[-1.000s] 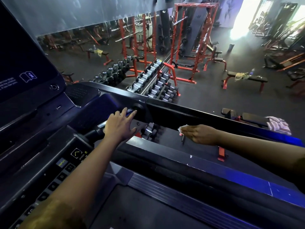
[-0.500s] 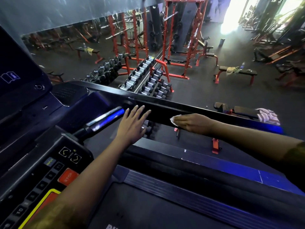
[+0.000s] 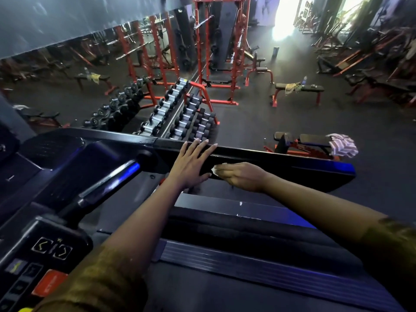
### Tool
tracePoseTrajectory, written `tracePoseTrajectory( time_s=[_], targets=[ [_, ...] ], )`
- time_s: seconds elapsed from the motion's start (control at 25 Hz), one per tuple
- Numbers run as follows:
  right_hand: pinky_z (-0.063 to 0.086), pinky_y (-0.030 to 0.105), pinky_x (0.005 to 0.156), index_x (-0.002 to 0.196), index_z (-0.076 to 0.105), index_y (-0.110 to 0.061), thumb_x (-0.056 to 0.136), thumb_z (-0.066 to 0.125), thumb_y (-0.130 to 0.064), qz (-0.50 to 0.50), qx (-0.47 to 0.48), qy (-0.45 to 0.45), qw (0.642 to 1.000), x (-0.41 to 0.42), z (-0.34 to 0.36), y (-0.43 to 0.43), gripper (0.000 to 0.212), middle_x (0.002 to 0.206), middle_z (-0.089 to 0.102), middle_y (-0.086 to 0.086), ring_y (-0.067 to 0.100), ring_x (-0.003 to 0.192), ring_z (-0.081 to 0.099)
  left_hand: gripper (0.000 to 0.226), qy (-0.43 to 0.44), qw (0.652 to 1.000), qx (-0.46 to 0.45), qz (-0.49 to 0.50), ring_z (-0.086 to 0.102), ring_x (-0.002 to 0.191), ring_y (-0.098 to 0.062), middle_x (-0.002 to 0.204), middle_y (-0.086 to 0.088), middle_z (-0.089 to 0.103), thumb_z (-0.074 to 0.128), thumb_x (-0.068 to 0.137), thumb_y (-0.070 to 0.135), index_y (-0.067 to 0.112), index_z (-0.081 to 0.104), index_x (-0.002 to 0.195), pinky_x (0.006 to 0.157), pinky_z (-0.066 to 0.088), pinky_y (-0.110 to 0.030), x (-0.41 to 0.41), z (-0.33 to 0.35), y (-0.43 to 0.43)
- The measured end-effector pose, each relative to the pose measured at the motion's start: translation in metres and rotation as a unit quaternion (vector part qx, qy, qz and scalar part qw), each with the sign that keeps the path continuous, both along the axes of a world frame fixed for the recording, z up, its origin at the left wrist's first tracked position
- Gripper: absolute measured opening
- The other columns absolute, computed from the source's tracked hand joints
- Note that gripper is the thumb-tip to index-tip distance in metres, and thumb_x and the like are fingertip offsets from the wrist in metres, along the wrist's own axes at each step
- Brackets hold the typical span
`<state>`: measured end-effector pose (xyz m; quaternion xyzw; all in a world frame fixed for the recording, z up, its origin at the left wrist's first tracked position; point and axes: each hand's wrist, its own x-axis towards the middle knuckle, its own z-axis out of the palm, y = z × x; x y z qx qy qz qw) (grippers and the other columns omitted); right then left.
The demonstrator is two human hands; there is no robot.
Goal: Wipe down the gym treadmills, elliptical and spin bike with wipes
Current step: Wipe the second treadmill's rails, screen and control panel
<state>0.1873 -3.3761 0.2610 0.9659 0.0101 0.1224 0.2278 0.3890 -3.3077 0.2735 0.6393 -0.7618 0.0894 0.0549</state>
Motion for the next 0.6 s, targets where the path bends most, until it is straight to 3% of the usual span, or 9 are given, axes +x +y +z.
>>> tracePoseTrajectory(
  time_s=[0.16,0.32,0.48,0.6],
  targets=[
    [0.054,0.027,0.082,0.103,0.070,0.002,0.087,0.040,-0.007,-0.027,0.061,0.046,0.997,-0.025,-0.013,-0.003,0.035,0.109,0.069,0.005,0.016,0.109,0.062,0.092,0.023,0.998,-0.050,-0.021,0.022,0.144,-0.030,0.154,-0.007,0.030,0.071,0.074,0.041,0.024,0.022,0.151,0.116,0.012,-0.049,0.004,-0.011,-0.002],
    [0.050,0.028,0.091,0.099,0.071,0.003,0.088,0.037,-0.009,-0.082,0.034,0.051,0.995,-0.077,-0.021,0.004,0.038,0.110,0.069,0.007,0.018,0.109,0.062,0.092,0.031,0.997,-0.061,-0.022,0.022,0.143,-0.030,0.153,-0.006,0.031,0.071,0.074,0.042,0.025,0.024,0.151,0.116,0.011,-0.049,0.005,-0.017,-0.003],
    [0.051,0.028,0.090,0.107,0.069,-0.001,0.093,0.035,-0.013,-0.097,0.070,-0.085,0.989,-0.094,0.006,0.031,0.038,0.116,0.066,0.008,0.018,0.109,0.062,0.093,0.035,0.997,-0.069,-0.029,0.031,0.138,-0.033,0.148,-0.010,0.040,0.064,0.068,0.050,0.028,0.022,0.148,0.113,0.016,-0.051,0.007,-0.023,-0.003],
    [0.043,0.027,0.098,0.116,0.064,-0.003,0.089,0.040,-0.012,-0.187,0.120,-0.239,0.945,-0.047,0.034,0.040,0.038,0.122,0.062,0.011,0.022,0.114,0.058,0.094,0.035,0.995,-0.082,-0.041,0.032,0.133,-0.031,0.141,-0.013,0.047,0.066,0.063,0.051,0.025,0.027,0.144,0.109,0.015,-0.049,0.007,-0.023,-0.006]
  ],
)
